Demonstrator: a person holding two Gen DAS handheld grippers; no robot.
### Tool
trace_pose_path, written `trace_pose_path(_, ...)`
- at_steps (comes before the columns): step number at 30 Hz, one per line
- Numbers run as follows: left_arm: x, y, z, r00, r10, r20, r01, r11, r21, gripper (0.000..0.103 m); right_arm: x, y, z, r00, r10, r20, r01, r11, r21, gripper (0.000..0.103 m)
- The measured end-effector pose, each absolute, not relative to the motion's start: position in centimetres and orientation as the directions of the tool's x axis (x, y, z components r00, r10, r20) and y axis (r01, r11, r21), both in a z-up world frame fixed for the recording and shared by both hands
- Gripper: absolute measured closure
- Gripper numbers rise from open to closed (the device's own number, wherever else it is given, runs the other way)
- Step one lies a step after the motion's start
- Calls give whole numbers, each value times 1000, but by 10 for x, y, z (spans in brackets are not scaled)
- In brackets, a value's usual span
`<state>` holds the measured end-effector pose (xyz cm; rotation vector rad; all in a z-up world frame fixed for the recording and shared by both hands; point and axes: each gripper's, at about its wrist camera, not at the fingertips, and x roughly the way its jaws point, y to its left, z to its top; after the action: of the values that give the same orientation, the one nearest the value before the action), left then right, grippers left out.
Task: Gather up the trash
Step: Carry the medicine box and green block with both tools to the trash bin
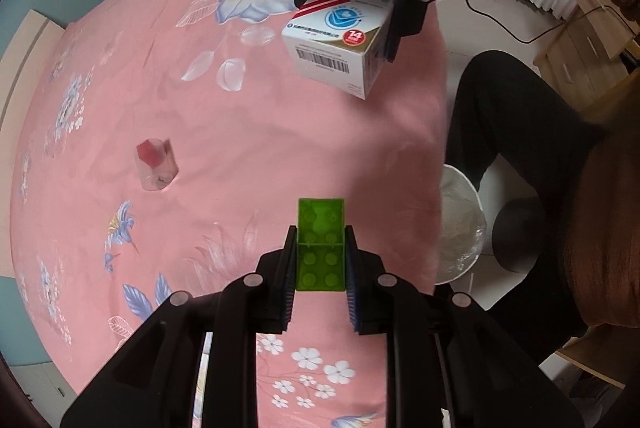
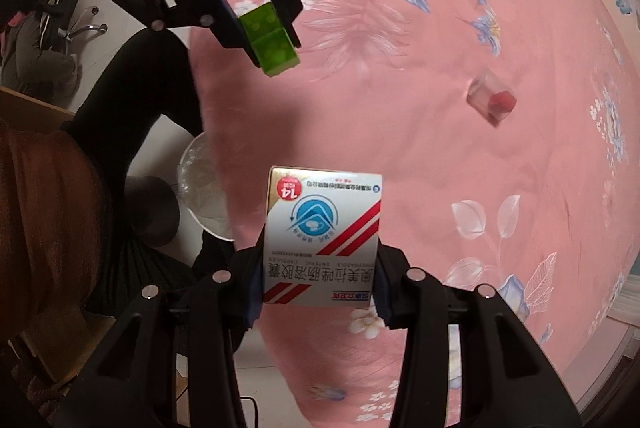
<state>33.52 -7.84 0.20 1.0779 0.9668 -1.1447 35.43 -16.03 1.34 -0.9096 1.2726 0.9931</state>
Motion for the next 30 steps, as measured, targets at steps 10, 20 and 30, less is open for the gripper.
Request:
trace_pose_path(10,276,-85,5,159,-205,-966,987,38,154,79,283,-161,19,50,76,-996,-957,289,-26,59)
trace_pose_path(20,225,-81,-4,146,-210,-967,989,21,145,79,222,-150,5,52,49,-997,-967,252,-38,59)
trace_pose_path(30,191,-73,-31,112,-209,-971,994,3,114,79,188,-135,-23,20,28,-999,-973,230,-13,59)
